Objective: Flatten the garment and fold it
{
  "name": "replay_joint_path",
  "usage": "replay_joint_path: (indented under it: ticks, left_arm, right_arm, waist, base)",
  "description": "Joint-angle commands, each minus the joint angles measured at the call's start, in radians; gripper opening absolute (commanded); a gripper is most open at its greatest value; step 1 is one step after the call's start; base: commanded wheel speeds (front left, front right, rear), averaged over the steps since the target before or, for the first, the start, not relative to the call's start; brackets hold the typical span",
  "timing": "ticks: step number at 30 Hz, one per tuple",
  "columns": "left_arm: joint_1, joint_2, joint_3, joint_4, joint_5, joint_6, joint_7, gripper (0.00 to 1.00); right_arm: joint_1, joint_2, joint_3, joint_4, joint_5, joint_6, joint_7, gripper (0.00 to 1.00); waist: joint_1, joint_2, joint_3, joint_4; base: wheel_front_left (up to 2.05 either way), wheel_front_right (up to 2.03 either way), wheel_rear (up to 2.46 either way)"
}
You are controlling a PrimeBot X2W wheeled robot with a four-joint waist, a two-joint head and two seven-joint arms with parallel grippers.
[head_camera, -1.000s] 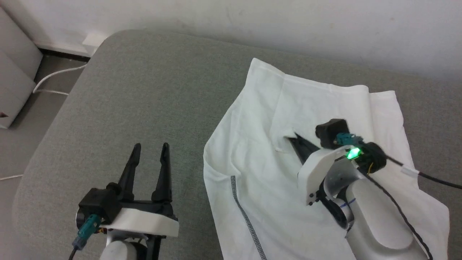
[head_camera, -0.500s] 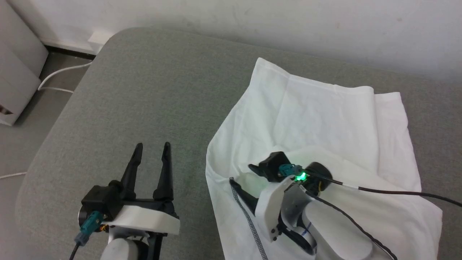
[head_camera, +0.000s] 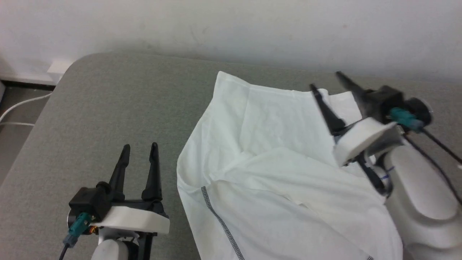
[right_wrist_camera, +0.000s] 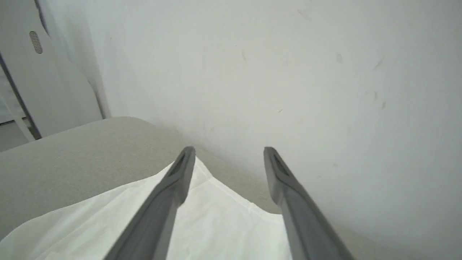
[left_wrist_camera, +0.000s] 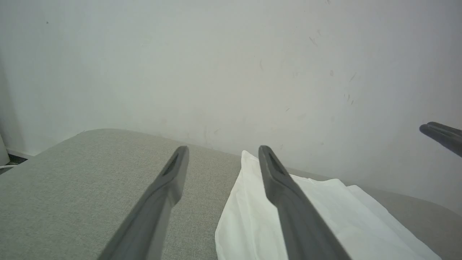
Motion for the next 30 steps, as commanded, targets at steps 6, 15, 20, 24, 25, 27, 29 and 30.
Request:
replay_joint_path:
  ticks: [6,15,20,24,25,27,29,30]
  left_arm:
    - [-0.021,0.014,0.003,0.075,0.013,-0.011,0.003,1.00]
    - [-0.173,0.125,-0.025,0.178,-0.012,-0.035,0.216,1.00]
    - [-0.341,0.239,-0.081,0.223,-0.094,-0.049,0.470,1.00]
    - [-0.470,0.336,-0.152,0.284,-0.185,-0.050,0.699,1.00]
    - [-0.495,0.358,-0.168,0.298,-0.209,-0.050,0.752,1.00]
    - [-0.540,0.395,-0.185,0.325,-0.248,-0.050,0.842,1.00]
    - [-0.574,0.428,-0.202,0.351,-0.267,-0.051,0.911,1.00]
    - [-0.587,0.443,-0.209,0.363,-0.272,-0.051,0.941,1.00]
  right_arm:
    - [0.194,-0.026,-0.252,-0.161,-0.046,-0.001,-0.077,1.00]
    - [0.460,0.111,-0.537,-0.456,-0.079,-0.001,-0.072,1.00]
    - [0.483,0.137,-0.574,-0.562,-0.085,-0.001,-0.038,1.00]
    - [0.473,0.149,-0.579,-0.607,-0.072,-0.001,-0.018,1.00]
    - [0.471,0.151,-0.578,-0.611,-0.071,-0.001,-0.016,1.00]
    - [0.464,0.155,-0.575,-0.612,-0.067,-0.001,-0.015,1.00]
    - [0.460,0.157,-0.573,-0.612,-0.065,-0.001,-0.016,1.00]
    - [0.458,0.158,-0.571,-0.611,-0.063,-0.001,-0.018,1.00]
  waist:
    - [0.0000,-0.0001,0.006,-0.115]
    - [0.0000,-0.0001,0.085,-0.238]
    - [0.0000,-0.0001,0.154,-0.289]
    - [0.0000,-0.0001,0.196,-0.319]
    - [0.0000,-0.0001,0.204,-0.326]
    - [0.0000,-0.0001,0.219,-0.339]
    - [0.0000,-0.0001,0.232,-0.349]
    - [0.0000,-0.0001,0.239,-0.354]
  base:
    - [0.00,0.00,0.00]
    - [0.00,0.00,0.00]
    - [0.00,0.00,0.00]
    - [0.00,0.00,0.00]
    - [0.00,0.00,0.00]
    - [0.00,0.00,0.00]
    - [0.00,0.00,0.00]
    - [0.00,0.00,0.00]
